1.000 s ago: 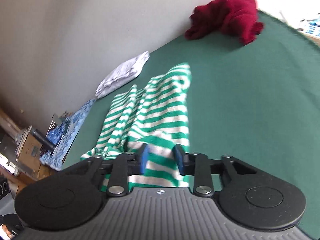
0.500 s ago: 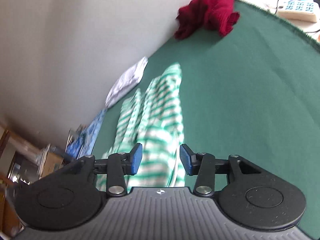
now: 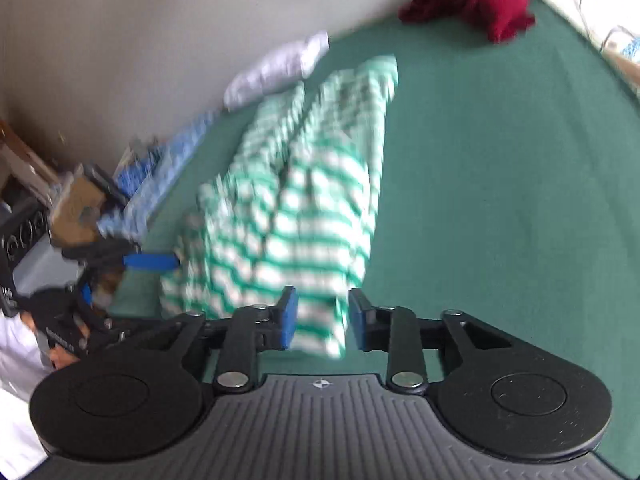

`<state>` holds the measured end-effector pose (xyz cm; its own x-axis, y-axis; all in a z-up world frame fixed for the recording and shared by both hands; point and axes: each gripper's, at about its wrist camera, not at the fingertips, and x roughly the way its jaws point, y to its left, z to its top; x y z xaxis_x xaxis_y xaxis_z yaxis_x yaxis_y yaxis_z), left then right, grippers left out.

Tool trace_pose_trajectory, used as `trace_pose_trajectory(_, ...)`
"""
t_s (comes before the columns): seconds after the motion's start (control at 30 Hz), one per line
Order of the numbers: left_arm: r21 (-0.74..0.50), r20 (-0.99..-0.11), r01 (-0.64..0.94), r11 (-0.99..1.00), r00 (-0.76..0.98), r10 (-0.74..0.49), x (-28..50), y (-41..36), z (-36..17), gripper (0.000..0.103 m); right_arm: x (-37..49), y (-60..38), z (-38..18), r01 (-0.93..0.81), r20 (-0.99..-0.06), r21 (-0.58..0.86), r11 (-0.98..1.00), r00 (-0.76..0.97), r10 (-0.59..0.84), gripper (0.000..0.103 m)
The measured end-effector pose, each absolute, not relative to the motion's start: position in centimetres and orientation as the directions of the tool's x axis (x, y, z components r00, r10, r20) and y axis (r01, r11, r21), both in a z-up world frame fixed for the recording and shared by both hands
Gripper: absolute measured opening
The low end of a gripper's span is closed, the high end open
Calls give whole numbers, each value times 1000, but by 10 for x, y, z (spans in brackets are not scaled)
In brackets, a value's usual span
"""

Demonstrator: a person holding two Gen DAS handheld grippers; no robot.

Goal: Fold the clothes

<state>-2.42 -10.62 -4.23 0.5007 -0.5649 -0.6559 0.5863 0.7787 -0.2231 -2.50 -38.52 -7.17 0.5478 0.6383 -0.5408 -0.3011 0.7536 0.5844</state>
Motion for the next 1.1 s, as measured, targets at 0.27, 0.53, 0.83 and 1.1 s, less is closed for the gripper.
trace_pose_trajectory(0.27,-256,-658,722,643,357,-663,8,-194,-70,94,58,-373,-96,-161,-494,713,682,575,652,56)
trace_pose_trajectory(0.53,-242,-690,751,615,312,-653,-6,-203,-103,101,78,-383,-134,-77,-430,839,538,511,744,16)
trace_pose_trajectory(0.83,-196,-718,771,606,308,-624,-4,-205,-98,98,80,-411,-148,-24,-404,861,508,576,711,33)
trace_pose_trajectory(1.1,-201,-648,670,715,456,-610,3,-145,-55,101,56,-376,-101,-261,-344,830,493,456,821,36)
